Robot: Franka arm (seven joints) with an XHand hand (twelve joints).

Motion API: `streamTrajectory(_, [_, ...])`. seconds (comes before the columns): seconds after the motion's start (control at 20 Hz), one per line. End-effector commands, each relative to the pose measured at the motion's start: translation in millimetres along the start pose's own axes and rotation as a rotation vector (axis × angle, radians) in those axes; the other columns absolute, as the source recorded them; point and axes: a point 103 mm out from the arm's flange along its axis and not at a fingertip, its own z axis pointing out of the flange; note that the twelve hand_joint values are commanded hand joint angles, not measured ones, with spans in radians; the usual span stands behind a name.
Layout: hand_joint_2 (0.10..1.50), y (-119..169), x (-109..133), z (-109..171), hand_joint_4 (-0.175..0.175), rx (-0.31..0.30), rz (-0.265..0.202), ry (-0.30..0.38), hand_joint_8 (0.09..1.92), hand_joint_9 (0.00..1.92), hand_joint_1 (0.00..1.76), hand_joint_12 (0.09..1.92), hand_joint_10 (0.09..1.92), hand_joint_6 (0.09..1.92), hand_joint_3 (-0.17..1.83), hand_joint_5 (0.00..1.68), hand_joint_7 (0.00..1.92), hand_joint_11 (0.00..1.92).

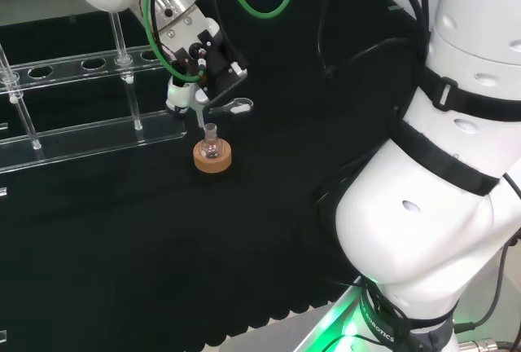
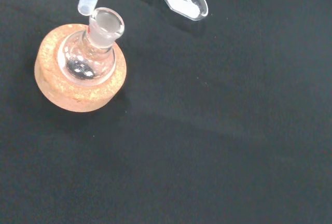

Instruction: Place the funnel on the round-bottom flask.

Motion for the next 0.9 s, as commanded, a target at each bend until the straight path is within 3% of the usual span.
streamTrajectory(0.05, [0.82, 6.8, -2.1, 5.9, -0.098, 0.009, 0.003, 0.005, 0.9, 0.96, 0.65, 1.25, 0.81, 0.59, 0.49, 0.48, 0.62, 0.62])
streamTrajectory(0.9, [0.82, 19.6, -11.1, 12.6, -0.099, 0.018, 0.017, 0.009, 0.89, 0.96, 0.65, 1.25, 0.8, 0.58, 0.49, 0.47, 0.62, 0.62])
